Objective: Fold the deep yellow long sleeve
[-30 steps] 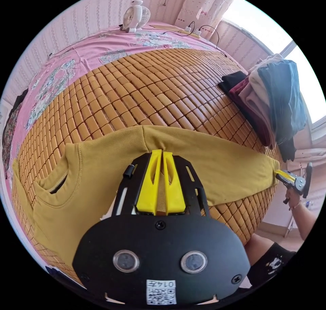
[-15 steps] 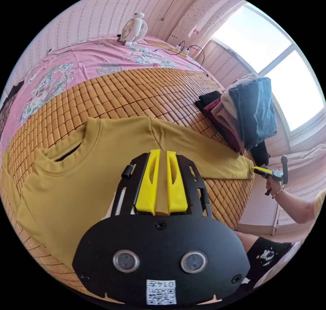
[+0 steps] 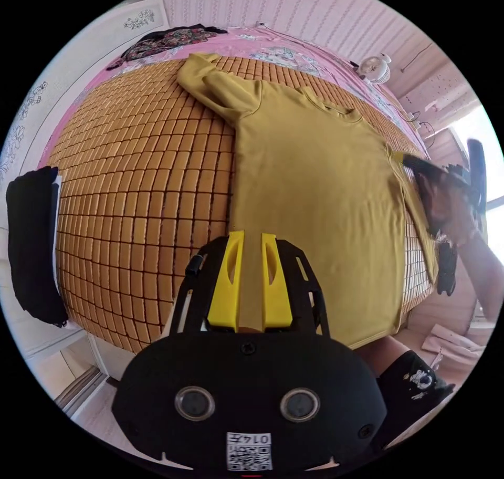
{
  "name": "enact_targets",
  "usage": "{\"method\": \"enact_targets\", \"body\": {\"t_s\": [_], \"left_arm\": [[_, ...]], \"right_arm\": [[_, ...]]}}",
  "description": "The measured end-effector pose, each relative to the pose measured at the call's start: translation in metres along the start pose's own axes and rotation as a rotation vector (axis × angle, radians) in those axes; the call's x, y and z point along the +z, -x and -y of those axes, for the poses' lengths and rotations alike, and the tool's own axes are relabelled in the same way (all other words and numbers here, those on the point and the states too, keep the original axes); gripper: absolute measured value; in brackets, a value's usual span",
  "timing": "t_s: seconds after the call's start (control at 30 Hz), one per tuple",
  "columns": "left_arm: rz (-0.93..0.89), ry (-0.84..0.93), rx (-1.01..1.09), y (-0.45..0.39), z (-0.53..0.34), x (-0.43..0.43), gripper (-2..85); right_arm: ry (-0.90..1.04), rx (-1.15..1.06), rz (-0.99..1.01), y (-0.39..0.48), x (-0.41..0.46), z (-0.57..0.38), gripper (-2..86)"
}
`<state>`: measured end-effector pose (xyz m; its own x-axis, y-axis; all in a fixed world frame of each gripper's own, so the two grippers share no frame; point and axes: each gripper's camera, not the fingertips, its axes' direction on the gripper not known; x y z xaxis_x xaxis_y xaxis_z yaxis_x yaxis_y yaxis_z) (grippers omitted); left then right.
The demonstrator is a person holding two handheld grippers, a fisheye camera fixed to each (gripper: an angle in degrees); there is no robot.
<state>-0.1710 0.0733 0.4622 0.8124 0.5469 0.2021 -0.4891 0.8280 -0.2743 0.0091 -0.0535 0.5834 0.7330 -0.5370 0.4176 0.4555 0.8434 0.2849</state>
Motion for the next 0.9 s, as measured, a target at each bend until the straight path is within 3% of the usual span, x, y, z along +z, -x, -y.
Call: {"method": "enact_targets", "body": {"t_s": [0.07, 0.2, 0.37, 0.47, 0.57, 0.63, 0.73, 0.9], "left_arm": [[-0.040, 0.054, -0.008, 0.017, -0.017, 0.010, 5.7], [-0.059, -0.021, 0.036, 0.037, -0.041, 0.005, 5.0], [-0.174, -0.059, -0.011, 0.076, -0.066, -0.003, 4.3], [-0.280, -0.142, -0.086, 0.108, -0.088, -0.018, 3.2], [-0.299, -0.203, -0.166, 0.143, -0.112, -0.036, 2.2], [-0.305, -0.222, -0.235, 0.165, -0.129, -0.049, 2.2], [-0.313, -0.280, -0.379, 0.199, -0.161, -0.074, 3.1], [-0.188, -0.337, -0.546, 0.245, -0.198, -0.098, 5.1]], "right_arm": [[-0.007, -0.121, 0.045, 0.031, 0.042, 0.066, 6.0], [0.029, -0.338, -0.027, 0.110, 0.147, 0.181, 7.7], [0.185, -0.230, -0.236, 0.146, 0.271, 0.246, 9.3], [0.216, -0.134, -0.303, 0.141, 0.305, 0.255, 4.8], [0.276, -0.171, -0.097, 0.148, 0.301, 0.259, 2.5], [0.190, -0.346, 0.228, 0.165, 0.255, 0.244, 2.2], [0.190, -0.500, 0.446, 0.166, 0.213, 0.207, 2.7], [0.336, -0.460, 0.404, 0.130, 0.226, 0.149, 5.5]]}}
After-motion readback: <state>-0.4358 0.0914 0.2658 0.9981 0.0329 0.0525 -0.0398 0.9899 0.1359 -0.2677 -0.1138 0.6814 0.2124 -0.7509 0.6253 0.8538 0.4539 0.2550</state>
